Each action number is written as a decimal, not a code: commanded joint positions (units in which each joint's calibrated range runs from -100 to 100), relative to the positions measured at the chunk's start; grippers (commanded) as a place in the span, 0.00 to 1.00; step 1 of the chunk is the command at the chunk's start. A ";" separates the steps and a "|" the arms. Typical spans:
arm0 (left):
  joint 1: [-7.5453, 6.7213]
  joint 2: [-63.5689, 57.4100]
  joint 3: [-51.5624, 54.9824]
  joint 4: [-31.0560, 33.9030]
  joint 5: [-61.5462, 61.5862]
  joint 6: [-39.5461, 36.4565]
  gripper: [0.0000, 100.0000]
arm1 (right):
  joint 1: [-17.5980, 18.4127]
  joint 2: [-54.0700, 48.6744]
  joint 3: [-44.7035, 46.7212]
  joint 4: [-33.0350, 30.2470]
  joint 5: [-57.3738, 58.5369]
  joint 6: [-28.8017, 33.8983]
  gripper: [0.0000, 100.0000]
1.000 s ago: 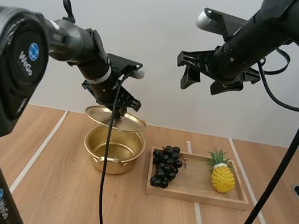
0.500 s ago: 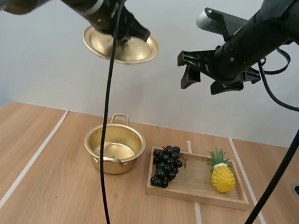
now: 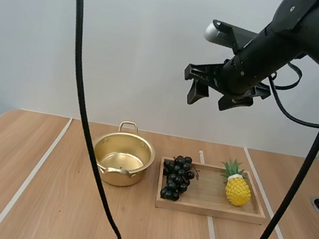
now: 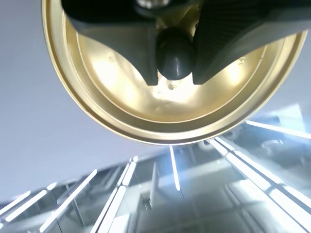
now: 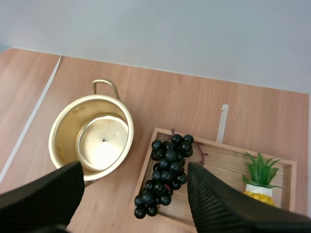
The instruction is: Open the pot, put the grape inside, and close it
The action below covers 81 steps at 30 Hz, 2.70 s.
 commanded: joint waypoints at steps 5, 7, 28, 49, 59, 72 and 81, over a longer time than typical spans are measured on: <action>0.04 -0.26 -15.05 3.29 -1.32 -3.90 0.00 | 0.02 3.53 3.93 0.17 0.00 -1.20 1.00; 0.04 -0.26 -18.52 3.54 -1.32 -3.90 0.00 | 0.02 5.18 4.20 0.17 0.00 -1.20 1.00; 0.04 -0.26 -36.37 8.48 7.35 -3.90 0.00 | 0.02 18.20 5.19 -0.85 0.00 -1.20 1.00; 0.04 -0.12 -36.14 9.22 13.33 -3.90 0.00 | 5.61 23.90 9.87 -9.41 -8.14 2.15 1.00; 0.04 -0.12 -36.14 9.62 12.63 -3.90 0.00 | 5.61 29.10 10.05 -9.24 -13.34 2.15 1.00; 0.04 -0.12 -36.14 9.73 12.62 -3.90 0.00 | 5.61 34.85 10.10 -9.24 -19.47 1.79 1.00; 0.04 -0.12 -36.14 9.72 12.77 -3.90 0.00 | 5.61 35.57 10.10 -9.24 -22.51 1.34 1.00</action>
